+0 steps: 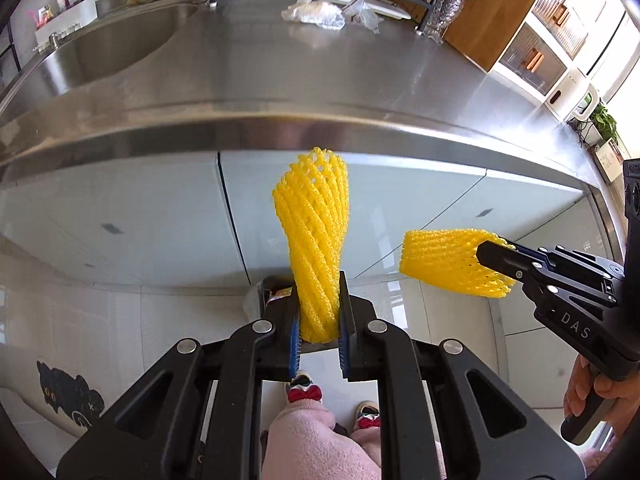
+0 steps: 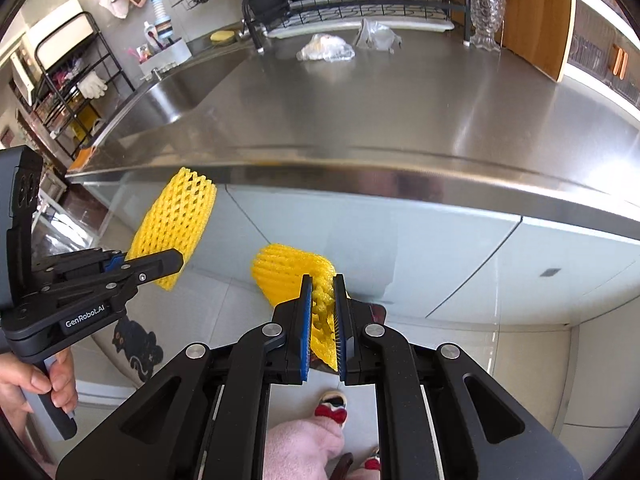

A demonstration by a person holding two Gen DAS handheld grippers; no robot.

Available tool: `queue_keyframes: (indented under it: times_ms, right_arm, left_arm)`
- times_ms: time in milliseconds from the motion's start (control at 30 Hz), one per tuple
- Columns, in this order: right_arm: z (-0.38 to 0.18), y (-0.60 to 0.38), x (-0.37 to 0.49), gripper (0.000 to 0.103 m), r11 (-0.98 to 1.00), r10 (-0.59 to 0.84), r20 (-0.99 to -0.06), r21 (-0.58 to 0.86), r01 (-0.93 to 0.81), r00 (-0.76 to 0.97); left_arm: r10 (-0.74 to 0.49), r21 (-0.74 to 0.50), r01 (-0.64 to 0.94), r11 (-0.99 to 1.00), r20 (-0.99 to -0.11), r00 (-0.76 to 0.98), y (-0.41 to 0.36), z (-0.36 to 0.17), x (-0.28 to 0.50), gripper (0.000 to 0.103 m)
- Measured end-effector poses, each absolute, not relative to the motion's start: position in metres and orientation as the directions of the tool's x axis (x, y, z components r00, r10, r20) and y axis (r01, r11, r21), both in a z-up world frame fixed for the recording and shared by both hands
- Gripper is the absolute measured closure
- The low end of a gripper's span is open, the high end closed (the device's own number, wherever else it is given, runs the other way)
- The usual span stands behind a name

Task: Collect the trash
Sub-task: 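Lower both yellow foam nets over the bin and open both tools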

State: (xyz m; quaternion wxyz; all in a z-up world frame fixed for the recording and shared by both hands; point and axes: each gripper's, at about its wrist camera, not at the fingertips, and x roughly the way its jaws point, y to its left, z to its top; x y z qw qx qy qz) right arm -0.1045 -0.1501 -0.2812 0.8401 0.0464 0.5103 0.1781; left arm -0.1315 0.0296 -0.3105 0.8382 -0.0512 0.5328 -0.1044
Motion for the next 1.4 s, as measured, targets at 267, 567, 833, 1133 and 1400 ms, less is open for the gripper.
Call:
queue_keyframes:
  times_ms: [267,567,833,1133,1400]
  right_arm:
    - [-0.357,-0.154,-0.121,0.092,0.943,0.320,-0.898,0.270,-0.196,0.303]
    - [-0.437,-0.145,-0.106,0.092,0.958,0.280,-0.940,0.259,-0.125,0.194]
    - [-0.506,-0.141,-0.088,0.092,0.962,0.272,-0.957,0.269,-0.047,0.100]
    - [-0.557,-0.135,-0.067,0.092,0.955,0.289,-0.957,0.291,0.051,0.040]
    - [-0.565,-0.122,-0.052,0.088,0.945,0.317,-0.948,0.317,0.078,0.021]
  left_arm:
    - [-0.218,-0.205,0.076,0.976,-0.916,0.336,0.018,-0.383,-0.152,0.090]
    - [-0.210,-0.194,0.087,0.977,-0.943,0.258,0.012,-0.463,-0.140,0.090]
    - [-0.218,-0.206,0.087,0.975,-0.963,0.161,0.010,-0.532,-0.126,0.090]
    - [-0.220,-0.214,0.085,0.973,-0.972,0.083,0.009,-0.578,-0.108,0.090]
    - [-0.214,-0.208,0.074,0.975,-0.972,0.098,0.014,-0.577,-0.092,0.078]
